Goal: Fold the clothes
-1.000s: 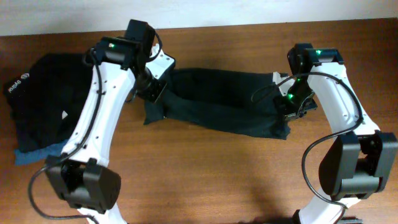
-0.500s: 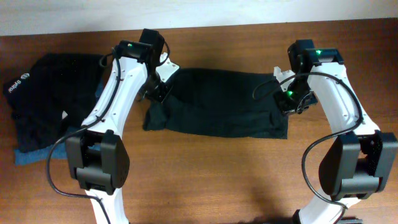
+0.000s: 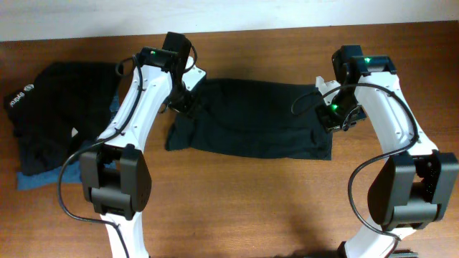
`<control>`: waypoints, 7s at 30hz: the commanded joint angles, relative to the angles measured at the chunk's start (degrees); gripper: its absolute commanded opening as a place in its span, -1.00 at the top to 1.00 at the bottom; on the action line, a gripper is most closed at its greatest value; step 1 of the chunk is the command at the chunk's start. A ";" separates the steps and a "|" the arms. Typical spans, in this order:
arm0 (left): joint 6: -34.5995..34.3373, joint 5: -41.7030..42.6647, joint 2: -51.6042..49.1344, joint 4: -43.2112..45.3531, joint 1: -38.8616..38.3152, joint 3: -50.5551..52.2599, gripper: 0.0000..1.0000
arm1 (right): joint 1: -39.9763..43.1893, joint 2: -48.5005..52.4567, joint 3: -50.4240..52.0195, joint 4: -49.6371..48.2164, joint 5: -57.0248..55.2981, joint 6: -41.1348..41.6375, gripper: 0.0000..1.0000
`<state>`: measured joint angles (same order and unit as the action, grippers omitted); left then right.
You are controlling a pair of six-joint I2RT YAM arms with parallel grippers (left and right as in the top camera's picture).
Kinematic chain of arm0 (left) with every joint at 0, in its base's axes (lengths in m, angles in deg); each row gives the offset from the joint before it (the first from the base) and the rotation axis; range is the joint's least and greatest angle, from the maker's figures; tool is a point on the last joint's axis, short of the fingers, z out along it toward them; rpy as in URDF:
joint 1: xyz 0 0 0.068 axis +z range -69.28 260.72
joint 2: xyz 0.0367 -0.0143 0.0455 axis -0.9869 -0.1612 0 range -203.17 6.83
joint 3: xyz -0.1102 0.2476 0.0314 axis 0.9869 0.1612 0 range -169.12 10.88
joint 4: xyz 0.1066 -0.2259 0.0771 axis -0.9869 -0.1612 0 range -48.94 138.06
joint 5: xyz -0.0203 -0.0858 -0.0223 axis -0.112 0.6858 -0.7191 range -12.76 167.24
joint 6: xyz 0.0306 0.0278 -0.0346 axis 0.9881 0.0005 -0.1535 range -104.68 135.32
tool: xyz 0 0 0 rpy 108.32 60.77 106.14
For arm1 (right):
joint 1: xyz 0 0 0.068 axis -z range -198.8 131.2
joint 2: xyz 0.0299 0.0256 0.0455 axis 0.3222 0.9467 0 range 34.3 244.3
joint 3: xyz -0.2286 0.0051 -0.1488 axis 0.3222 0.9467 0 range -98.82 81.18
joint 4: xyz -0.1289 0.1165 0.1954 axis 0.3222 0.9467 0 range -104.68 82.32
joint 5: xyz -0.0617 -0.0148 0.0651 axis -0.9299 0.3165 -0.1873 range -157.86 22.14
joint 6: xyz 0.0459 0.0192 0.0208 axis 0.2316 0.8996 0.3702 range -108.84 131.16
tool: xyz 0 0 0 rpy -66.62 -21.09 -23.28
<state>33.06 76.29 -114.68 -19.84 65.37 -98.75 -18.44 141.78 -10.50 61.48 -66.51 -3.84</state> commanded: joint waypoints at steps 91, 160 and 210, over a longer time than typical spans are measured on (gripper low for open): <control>-9.57 -2.36 -13.14 32.15 3.54 -7.37 0.85 | 7.19 16.76 2.80 -34.23 -1.22 11.21 0.58; -11.74 8.76 -9.94 -3.69 4.52 -6.86 -0.67 | -1.01 13.79 4.85 -11.45 5.25 5.44 0.38; -11.74 8.72 -10.19 -3.17 4.48 -6.45 -0.30 | -1.05 9.29 -5.01 -11.56 -0.55 8.00 0.92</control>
<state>21.47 84.35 -123.95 -23.44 70.13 -105.89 -19.38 152.55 -14.52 49.65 -66.54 3.70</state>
